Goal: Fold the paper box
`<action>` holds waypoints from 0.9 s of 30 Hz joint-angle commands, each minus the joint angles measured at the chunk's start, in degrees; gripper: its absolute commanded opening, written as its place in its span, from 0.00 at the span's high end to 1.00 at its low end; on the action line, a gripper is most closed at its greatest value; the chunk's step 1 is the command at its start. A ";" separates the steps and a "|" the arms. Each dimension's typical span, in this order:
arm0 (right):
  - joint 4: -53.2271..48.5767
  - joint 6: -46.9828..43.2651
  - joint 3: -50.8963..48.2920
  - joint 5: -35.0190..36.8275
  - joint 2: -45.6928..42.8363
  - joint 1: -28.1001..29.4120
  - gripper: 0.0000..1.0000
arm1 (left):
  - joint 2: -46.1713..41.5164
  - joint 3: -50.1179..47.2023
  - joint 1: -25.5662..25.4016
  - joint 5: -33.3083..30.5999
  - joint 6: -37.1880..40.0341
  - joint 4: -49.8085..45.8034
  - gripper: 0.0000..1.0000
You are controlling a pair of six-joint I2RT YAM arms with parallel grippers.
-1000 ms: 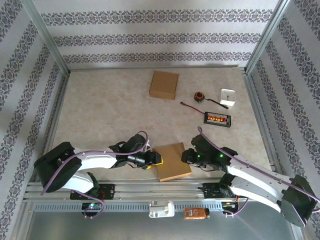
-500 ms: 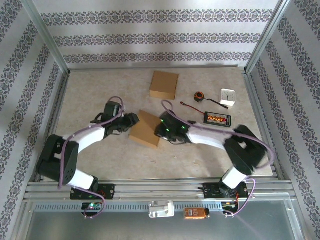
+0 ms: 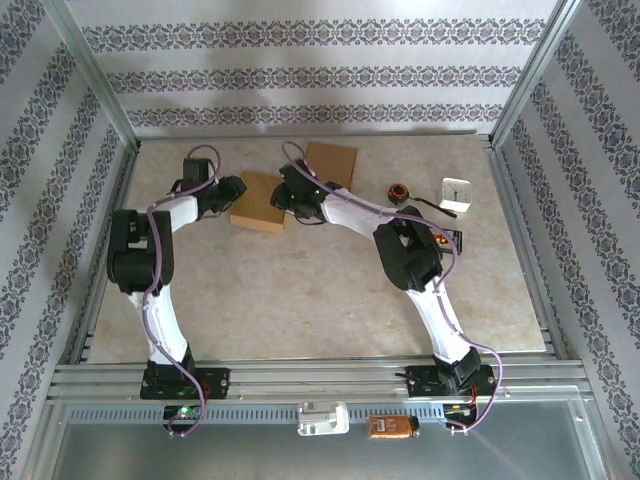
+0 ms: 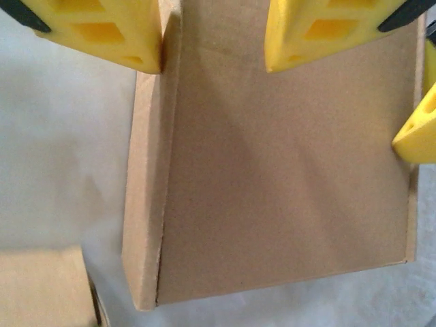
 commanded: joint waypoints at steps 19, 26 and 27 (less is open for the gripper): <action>-6.59 -9.53 17.25 -5.92 -1.93 -2.57 0.10 | -5.08 2.17 2.59 -1.25 5.84 -5.86 0.36; -6.70 -17.31 8.04 -4.70 -16.02 -4.32 0.05 | -19.72 -1.97 2.81 -4.86 9.84 -10.67 0.27; -6.76 -18.79 6.29 -4.36 -18.40 -4.50 0.05 | -22.40 -3.15 2.81 -4.78 9.89 -10.66 0.26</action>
